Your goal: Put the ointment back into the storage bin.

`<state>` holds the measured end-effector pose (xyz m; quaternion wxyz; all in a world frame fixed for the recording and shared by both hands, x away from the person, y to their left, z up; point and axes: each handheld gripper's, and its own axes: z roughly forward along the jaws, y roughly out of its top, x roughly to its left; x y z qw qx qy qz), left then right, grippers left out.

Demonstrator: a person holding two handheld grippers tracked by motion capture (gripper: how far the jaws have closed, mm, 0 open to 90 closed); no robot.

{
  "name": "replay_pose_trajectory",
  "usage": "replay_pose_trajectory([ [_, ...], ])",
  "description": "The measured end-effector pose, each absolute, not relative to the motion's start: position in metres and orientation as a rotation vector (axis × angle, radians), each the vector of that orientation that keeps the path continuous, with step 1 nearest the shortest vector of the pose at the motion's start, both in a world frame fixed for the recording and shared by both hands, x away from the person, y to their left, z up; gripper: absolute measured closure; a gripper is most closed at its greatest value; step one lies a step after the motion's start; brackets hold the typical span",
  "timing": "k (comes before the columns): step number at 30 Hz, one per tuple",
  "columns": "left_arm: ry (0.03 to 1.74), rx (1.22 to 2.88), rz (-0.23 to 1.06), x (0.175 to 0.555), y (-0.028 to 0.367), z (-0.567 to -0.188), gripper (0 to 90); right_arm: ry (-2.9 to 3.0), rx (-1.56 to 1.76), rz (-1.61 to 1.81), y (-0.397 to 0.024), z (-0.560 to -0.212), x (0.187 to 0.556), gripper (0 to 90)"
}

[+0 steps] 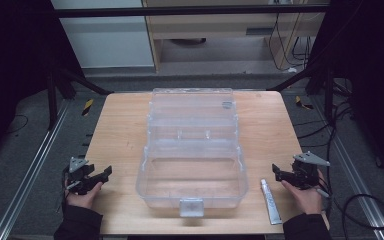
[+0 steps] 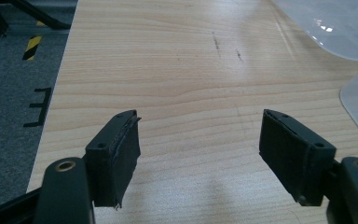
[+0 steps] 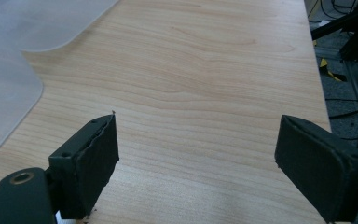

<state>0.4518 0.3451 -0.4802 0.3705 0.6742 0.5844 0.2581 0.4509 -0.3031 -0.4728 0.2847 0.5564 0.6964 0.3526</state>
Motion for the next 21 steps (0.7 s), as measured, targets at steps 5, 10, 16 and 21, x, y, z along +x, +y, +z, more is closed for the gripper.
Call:
replay_pose_trajectory([
  [5, 1.496, 1.745, 0.658, 0.451, 0.344, -0.481, 28.2, 1.852, 1.489, 0.972, -0.302, -0.462, 0.447, 14.4],
  [10, 1.493, 1.753, 0.657, 0.451, 0.342, -0.481, 28.0, 1.877, 1.484, 0.962, -0.295, -0.453, 0.445, 14.5],
  [16, 1.490, 1.765, 0.653, 0.452, 0.341, -0.482, 27.8, 1.948, 1.459, 0.904, -0.283, -0.438, 0.437, 19.4],
  [21, 1.489, 1.775, 0.650, 0.451, 0.339, -0.482, 27.7, 2.025, 1.457, 0.853, -0.277, -0.428, 0.430, 20.8],
])
